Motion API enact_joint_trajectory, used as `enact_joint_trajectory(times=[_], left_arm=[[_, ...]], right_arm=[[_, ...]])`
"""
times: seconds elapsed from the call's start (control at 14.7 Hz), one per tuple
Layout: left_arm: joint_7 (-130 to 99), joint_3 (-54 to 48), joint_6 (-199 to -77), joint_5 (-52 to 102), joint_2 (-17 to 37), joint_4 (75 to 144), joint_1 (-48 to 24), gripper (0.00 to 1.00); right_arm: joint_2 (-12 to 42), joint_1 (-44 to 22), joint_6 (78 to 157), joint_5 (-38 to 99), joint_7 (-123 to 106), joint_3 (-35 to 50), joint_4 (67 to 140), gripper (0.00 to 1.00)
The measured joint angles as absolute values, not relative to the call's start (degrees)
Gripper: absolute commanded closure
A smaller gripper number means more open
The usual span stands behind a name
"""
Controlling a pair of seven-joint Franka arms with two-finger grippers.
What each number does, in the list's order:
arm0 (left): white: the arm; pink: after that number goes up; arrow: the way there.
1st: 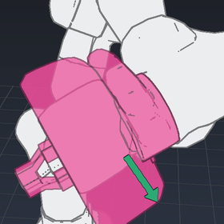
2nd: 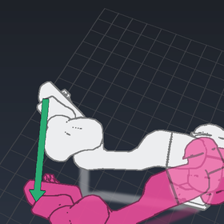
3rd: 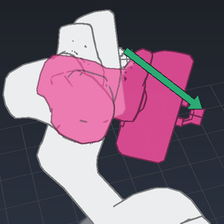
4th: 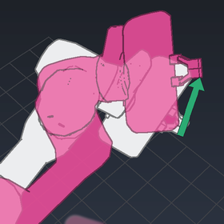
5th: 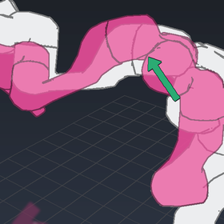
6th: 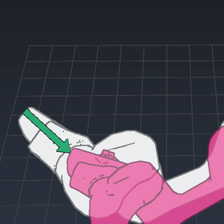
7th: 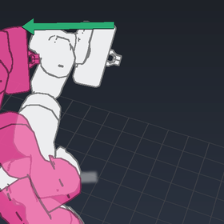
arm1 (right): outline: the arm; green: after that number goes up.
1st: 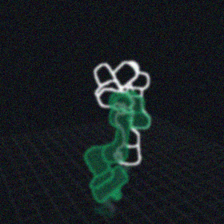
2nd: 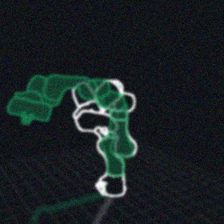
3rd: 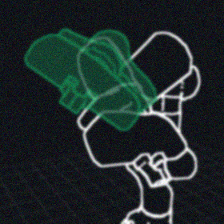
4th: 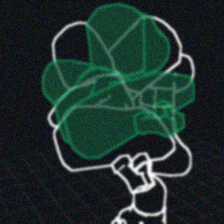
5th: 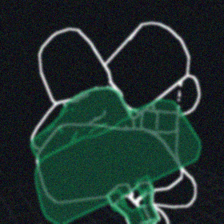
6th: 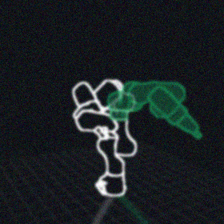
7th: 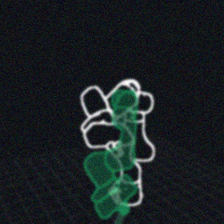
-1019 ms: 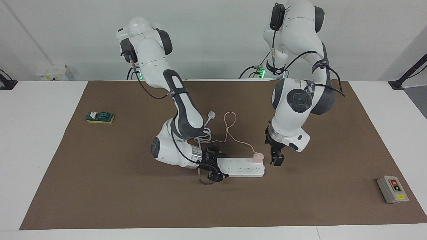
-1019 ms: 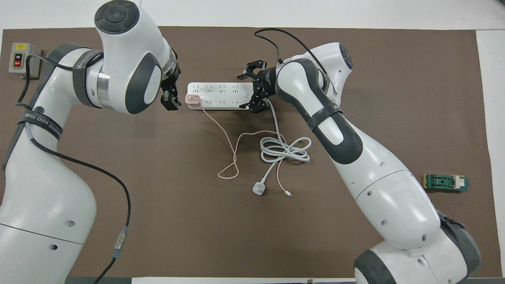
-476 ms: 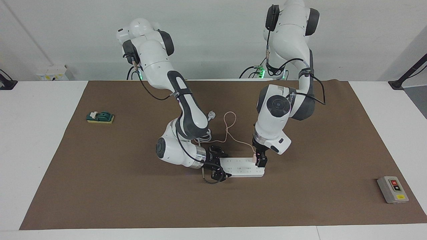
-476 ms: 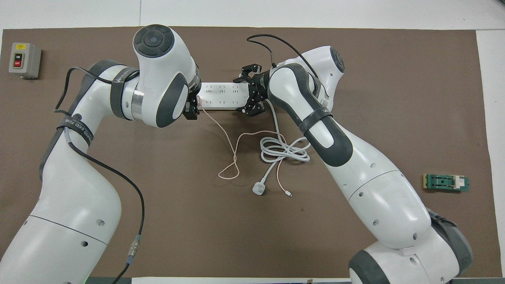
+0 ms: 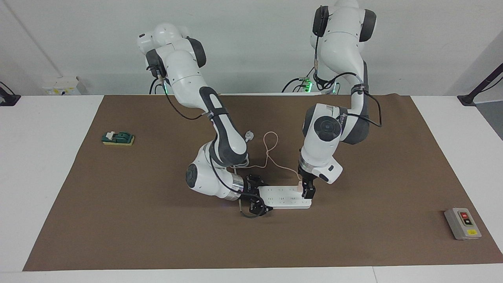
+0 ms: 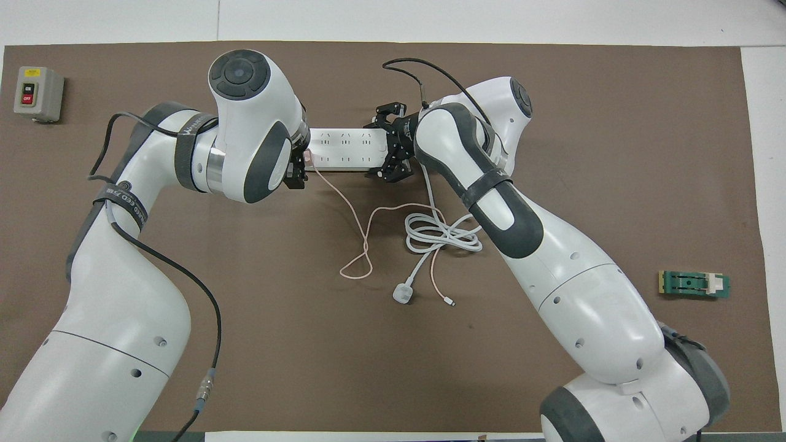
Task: Unplug charger and place it aside
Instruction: 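Close the left gripper on the pink charger while the right gripper holds the strip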
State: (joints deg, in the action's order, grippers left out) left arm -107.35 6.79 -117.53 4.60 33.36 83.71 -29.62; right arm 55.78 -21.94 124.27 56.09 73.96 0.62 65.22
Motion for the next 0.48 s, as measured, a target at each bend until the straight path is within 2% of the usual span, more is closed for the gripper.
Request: enact_joint_trajectory(times=[0.07,0.14,0.27,0.34,0.48], left_arm=[[-107.3,6.8,-117.7,4.6,33.4,83.8,-29.6,0.07],[-107.3,6.8,-117.8,4.6,33.4,83.9,-29.6,0.13],[-107.3,6.8,-118.3,4.6,33.4,84.4,-29.6,0.16],[-107.3,6.8,-118.6,4.6,33.3,84.6,-29.6,0.22],[-107.3,6.7,-119.7,4.6,33.4,85.4,-29.7,0.46]], right_arm=[[55.8,-21.9,124.3,56.1,74.0,0.6,65.2,0.06],[55.8,-21.9,124.3,56.1,74.0,0.6,65.2,0.27],[55.7,-21.9,124.3,56.1,74.3,0.6,65.2,0.47],[55.7,-21.9,124.3,56.1,74.3,0.6,65.2,0.57],[55.7,-21.9,124.3,56.1,74.3,0.6,65.2,0.60]])
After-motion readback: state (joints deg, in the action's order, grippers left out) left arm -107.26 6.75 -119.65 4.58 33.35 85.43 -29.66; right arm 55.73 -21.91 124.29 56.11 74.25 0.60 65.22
